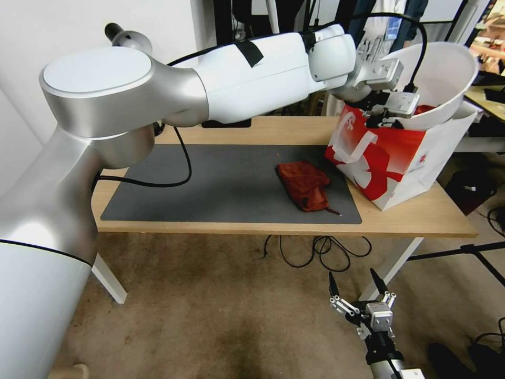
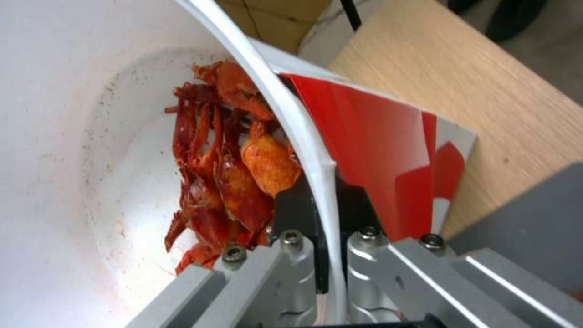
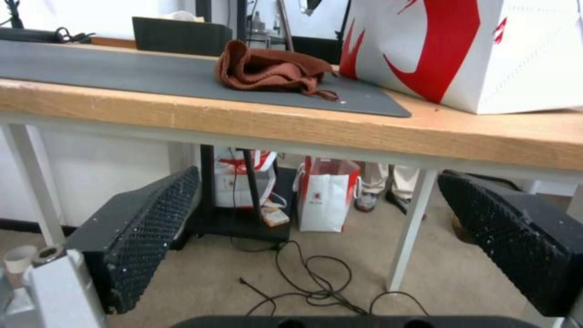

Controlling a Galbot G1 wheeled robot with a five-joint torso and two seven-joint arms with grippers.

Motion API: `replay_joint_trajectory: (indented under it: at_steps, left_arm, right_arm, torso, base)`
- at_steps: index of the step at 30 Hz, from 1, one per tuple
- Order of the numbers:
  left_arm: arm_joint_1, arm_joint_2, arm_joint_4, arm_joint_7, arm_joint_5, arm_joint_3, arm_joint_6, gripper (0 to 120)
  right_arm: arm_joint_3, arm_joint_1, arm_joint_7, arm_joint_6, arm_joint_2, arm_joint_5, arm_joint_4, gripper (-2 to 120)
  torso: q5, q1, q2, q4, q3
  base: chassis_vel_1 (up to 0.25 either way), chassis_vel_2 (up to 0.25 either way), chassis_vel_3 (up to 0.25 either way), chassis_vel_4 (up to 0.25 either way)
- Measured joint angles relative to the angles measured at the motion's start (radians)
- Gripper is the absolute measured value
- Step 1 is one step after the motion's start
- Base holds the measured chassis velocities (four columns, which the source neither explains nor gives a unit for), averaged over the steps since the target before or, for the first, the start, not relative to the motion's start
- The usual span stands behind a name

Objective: Sweep shrimp from table into container with towel, then put container into takeout bag.

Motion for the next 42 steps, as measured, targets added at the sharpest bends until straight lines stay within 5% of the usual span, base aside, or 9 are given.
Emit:
replay_joint_trajectory:
  at_steps: [11,23,42]
  left_arm:
    - [-0.023,0.000,-0.006,0.052,0.025,0.005,0.050,0]
    - [-0.035,0.000,-0.034,0.028,0.038,0.014,0.052,5]
    - [-0.072,0.000,-0.049,-0.029,-0.007,-0.007,0.055,77]
  right_arm:
    - [-0.009,0.023,0.000,-0.005,-0.019,0.015,-0.020,100]
    - [-0.008,0.025,0.001,-0.006,-0.030,0.026,-0.024,100]
    - [-0.018,0.035,0.001,-0.015,-0.037,0.027,-0.028,100]
  torso:
    - [0.0000,0.000,0.000,0.0000,0.000]
    - [0.0000,0.000,0.000,0.0000,0.000]
    - [0.0002,0.000,0.000,0.0000,0.000]
  base:
    - [0.000,0.000,0.000,0.000]
    - [0.000,0.000,0.000,0.000]
    - [0.000,0.000,0.000,0.000]
